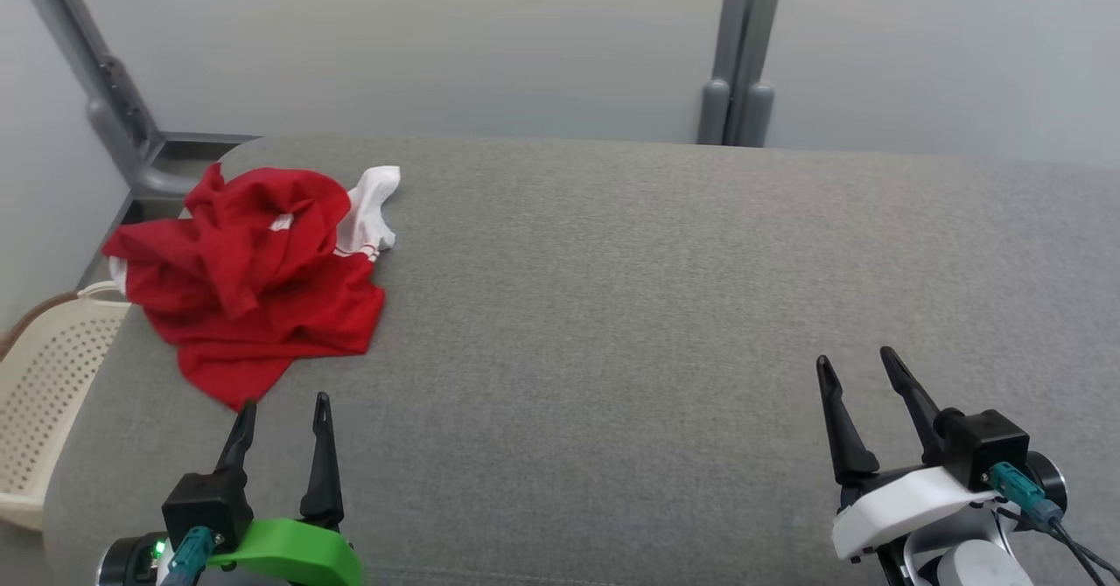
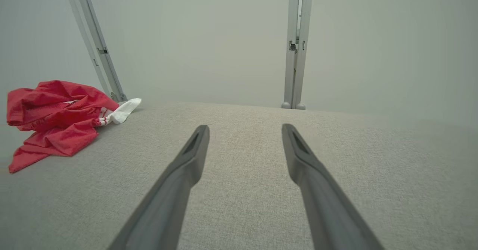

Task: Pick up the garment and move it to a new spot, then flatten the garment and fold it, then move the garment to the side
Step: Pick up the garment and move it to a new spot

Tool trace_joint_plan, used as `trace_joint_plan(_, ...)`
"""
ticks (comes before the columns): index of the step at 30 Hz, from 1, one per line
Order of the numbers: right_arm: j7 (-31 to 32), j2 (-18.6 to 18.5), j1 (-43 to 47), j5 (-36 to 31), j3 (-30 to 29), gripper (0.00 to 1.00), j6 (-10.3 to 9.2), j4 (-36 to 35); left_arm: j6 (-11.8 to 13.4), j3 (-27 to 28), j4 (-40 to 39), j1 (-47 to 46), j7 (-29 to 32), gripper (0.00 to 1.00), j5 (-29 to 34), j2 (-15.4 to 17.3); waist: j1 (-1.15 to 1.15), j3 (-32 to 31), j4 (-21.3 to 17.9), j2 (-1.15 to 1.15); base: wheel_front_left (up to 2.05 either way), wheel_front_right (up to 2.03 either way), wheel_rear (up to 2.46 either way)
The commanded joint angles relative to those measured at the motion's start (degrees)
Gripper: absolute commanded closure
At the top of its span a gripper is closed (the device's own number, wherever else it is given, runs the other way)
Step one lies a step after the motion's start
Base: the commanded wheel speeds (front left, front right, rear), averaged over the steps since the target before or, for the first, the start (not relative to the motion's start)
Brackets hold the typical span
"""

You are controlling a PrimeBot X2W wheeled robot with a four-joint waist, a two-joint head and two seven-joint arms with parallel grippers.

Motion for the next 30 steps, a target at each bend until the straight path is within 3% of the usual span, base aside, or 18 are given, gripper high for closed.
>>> trace_joint_plan(1,-0.18,0.17,0.56,0.16,0.31,0.00,0.00,-0.33,0.20,0.11,-0.33,-0.16,0.00,0.00,-0.30,0.61,0.00,0.02,5.02,0.00,0.00,0.00,0.00)
trace_joint_plan(5,-0.26,0.69,0.14,0.10,1.33,0.00,0.00,-0.31,0.60,0.06,-0.96,-0.13,0.40,0.00,-0.27,0.97,0.00,0.12,9.81,0.00,0.00,0.00,0.00)
trace_joint_plan(13,-0.36,1.28,-0.38,0.32,2.53,0.00,0.00,-0.25,1.01,0.15,-1.39,0.11,0.40,0.00,-0.72,1.29,0.00,0.15,15.33,0.00,0.00,0.00,0.00)
trace_joint_plan(30,-0.42,1.68,-0.81,0.44,3.22,0.00,0.00,-0.10,1.51,-0.31,-1.17,-0.25,0.10,0.00,-1.44,1.57,0.00,0.59,17.63,0.00,0.00,0.00,0.00)
